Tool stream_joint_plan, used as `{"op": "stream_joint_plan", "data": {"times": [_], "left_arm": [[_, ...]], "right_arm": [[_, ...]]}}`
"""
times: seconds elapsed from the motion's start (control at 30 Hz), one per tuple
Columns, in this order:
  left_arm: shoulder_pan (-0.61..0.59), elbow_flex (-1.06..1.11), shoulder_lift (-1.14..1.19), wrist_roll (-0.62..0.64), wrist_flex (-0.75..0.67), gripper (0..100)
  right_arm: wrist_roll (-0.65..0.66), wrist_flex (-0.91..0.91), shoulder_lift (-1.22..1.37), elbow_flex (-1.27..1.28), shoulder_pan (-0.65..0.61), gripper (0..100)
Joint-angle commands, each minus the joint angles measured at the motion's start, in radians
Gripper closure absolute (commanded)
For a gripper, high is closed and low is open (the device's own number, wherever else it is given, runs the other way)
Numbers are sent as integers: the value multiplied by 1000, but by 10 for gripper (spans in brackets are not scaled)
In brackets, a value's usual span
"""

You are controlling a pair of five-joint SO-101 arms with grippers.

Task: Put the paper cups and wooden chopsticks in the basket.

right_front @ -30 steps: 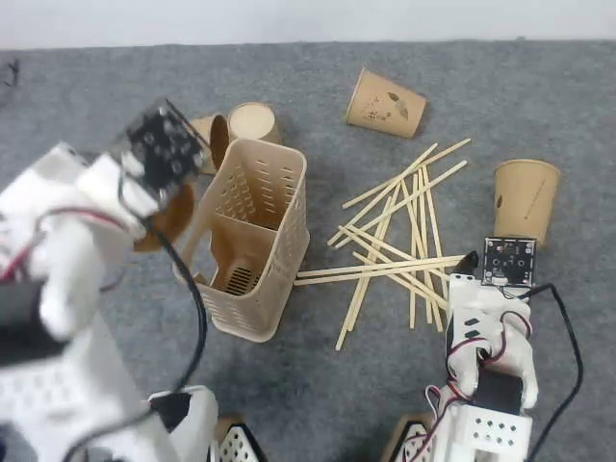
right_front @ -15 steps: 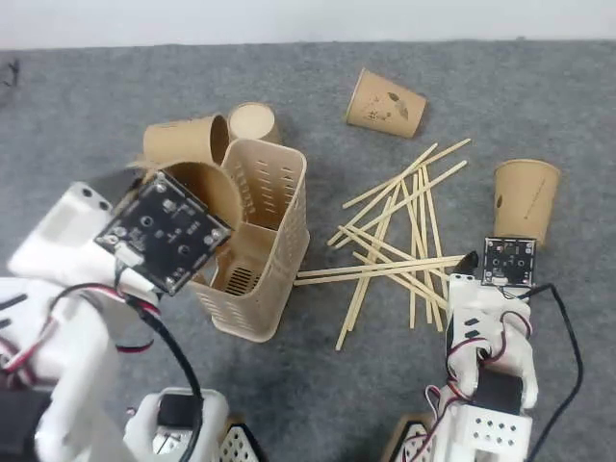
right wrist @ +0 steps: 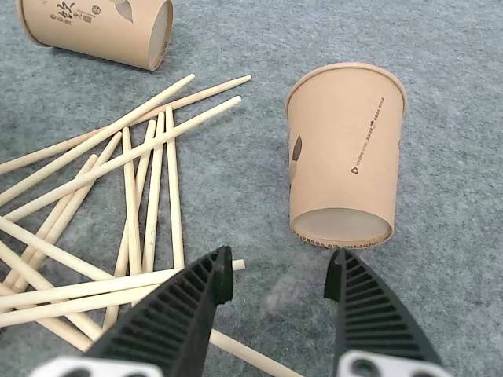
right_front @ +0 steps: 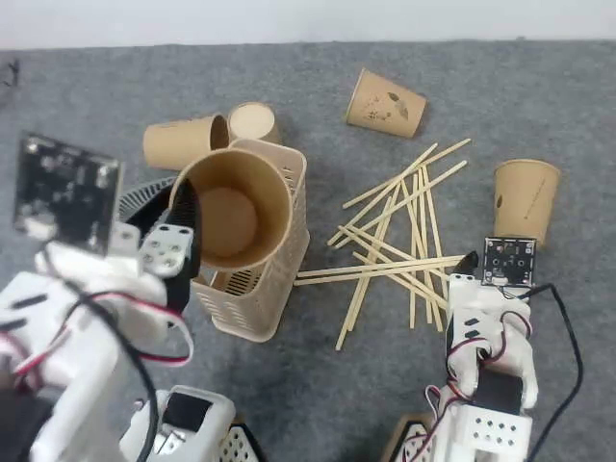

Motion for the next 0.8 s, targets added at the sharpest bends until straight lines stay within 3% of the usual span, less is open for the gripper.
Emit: {"op": "stream_joint_plan", "data": {"times": [0.0,0.4,0.57,0.63,0.77], "left_arm": [[-8,128,2,86,11,991],[-12,294,-2,137,-11,989],[-183,363,5,137,-11,985],[-278,383,-2,137,-11,942],[-385,401,5,133,-5,761]], "right_arm": [[11,1,-5,17,-7,794],[11,2,-5,17,-7,794],[11,2,-5,17,-7,794],[11,2,-5,17,-7,794],[11,2,-5,17,-7,794]]}}
